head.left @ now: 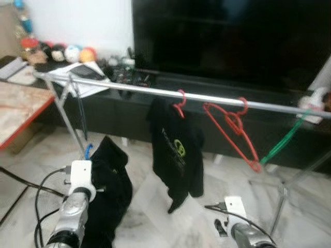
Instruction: Hang hanger
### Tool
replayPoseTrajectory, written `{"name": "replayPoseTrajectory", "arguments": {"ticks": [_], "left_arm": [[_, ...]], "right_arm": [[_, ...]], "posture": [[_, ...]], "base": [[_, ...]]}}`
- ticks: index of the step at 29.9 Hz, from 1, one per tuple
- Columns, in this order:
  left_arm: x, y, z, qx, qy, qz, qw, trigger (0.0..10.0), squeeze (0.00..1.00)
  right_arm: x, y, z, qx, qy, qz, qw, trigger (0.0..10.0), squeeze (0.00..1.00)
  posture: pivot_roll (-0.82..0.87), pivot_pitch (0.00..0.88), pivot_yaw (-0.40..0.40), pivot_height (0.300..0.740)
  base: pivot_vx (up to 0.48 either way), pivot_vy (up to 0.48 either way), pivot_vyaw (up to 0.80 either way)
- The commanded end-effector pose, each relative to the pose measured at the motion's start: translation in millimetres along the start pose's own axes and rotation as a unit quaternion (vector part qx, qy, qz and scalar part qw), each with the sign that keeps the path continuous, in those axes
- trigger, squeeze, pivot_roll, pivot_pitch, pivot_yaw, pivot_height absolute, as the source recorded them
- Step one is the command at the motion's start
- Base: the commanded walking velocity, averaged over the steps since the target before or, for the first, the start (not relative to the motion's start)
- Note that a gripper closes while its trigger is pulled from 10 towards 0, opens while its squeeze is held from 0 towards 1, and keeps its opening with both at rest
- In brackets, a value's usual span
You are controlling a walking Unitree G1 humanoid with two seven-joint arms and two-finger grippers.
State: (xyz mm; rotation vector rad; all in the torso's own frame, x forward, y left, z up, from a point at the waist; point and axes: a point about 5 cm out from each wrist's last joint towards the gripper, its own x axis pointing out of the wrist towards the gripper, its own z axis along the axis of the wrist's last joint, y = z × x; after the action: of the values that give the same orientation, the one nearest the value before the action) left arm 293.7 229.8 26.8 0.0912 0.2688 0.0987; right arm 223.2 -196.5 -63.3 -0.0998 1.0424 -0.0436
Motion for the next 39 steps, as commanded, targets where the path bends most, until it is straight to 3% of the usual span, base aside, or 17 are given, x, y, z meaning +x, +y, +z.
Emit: {"name": "replayPoseTrajectory", "arguments": {"ticks": [1, 15, 19, 24, 29, 39], "left_arm": [[3.2, -6.2, 9, -0.005, -0.022, -0.008, 1.0, 10.0, 0.0], [2.0, -6.4, 7, -0.011, -0.019, -0.018, 1.0, 10.0, 0.0], [1.4, -9.4, 7, -0.014, -0.02, -0.041, 0.999, 10.0, 0.0], [-2.1, -12.9, 9, 0.02, -0.035, -0.089, 0.995, 10.0, 0.0], [-7.4, -22.6, 17, 0.09, -0.06, -0.164, 0.98, 10.0, 0.0], [-17.1, -38.2, 35, 0.143, -0.094, -0.273, 0.947, 10.0, 0.0]], "right_arm": [[-0.5, -9.1, -3, 0.002, 0.004, -0.011, 1.0, 10.0, 0.0], [-0.6, -9.3, -2, 0.004, 0.004, -0.013, 1.0, 10.0, 0.0], [-0.6, -9.6, -2, 0.004, 0.004, -0.013, 1.0, 10.0, 0.0], [-0.6, -10.0, -1, 0.003, 0.004, -0.014, 1.0, 10.0, 0.0], [-0.7, -10.5, -1, 0.0, 0.003, -0.014, 1.0, 10.0, 0.0], [-0.7, -10.5, 0, -0.005, 0.003, -0.013, 1.0, 10.0, 0.0]], "posture": [[0.03, 0.0, -0.046, 0.74], [0.04, 0.0, -0.051, 0.74], [0.04, 0.0, -0.052, 0.74], [0.04, 0.0, -0.054, 0.74], [0.05, 0.0, -0.056, 0.74], [0.05, 0.0, -0.056, 0.74]], "base": [[0.375, 0.0, 0.0], [0.379, 0.0, 0.0], [0.239, 0.0, 0.0], [0.0, 0.0, 0.0], [0.0, 0.0, 0.0], [0.0, 0.0, 0.0]]}}
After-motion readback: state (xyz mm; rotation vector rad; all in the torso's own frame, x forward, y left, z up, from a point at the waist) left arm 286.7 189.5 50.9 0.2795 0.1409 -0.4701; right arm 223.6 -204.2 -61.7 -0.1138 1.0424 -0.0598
